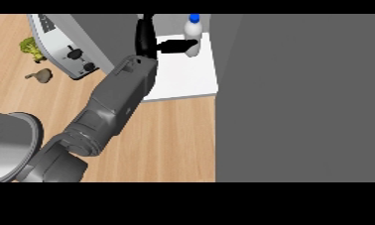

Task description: Pick up the bottled water, place it into the cabinet and close the cabinet

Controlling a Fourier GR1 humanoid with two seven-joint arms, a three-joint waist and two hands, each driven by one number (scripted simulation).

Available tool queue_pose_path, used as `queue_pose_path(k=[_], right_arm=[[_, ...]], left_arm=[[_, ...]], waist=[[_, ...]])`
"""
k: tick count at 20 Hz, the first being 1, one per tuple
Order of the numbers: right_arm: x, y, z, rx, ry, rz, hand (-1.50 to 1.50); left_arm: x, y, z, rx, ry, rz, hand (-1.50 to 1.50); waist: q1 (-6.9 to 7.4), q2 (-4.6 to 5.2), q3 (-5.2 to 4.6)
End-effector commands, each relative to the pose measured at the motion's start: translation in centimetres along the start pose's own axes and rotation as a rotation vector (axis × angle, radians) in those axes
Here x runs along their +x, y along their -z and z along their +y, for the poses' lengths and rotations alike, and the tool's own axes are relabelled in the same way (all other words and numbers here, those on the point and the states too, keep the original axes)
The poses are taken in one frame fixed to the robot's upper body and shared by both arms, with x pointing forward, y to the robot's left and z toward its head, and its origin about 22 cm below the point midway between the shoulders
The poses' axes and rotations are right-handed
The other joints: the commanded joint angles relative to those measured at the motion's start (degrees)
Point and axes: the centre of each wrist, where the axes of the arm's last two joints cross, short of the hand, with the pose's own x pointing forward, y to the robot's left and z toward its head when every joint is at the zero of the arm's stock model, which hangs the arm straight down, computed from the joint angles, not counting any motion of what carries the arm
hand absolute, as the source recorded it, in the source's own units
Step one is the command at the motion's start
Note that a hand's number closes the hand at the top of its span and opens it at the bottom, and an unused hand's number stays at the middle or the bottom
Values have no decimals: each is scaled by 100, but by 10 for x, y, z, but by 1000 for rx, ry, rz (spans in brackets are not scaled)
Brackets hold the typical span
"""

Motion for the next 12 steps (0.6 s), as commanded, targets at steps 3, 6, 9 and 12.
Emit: queue_pose_path(k=[3, 6, 9, 12], right_arm=[[12, 3, 6, 34, 37, -24, -150], [4, 1, 4, 7, 70, -25, -150], [22, -9, 1, 21, 43, -19, -150], [29, 4, 11, -6, 54, -14, -150]], left_arm=[[12, 6, 0, -47, -195, -115, -150], [13, -1, -10, -96, -267, -138, -150], [21, 3, -10, -136, -325, -122, -150], [33, -1, -24, -159, -320, -121, -150]], waist=[[114, -28, -7], [134, -48, 1], [214, -151, 6], [377, -159, 5]])
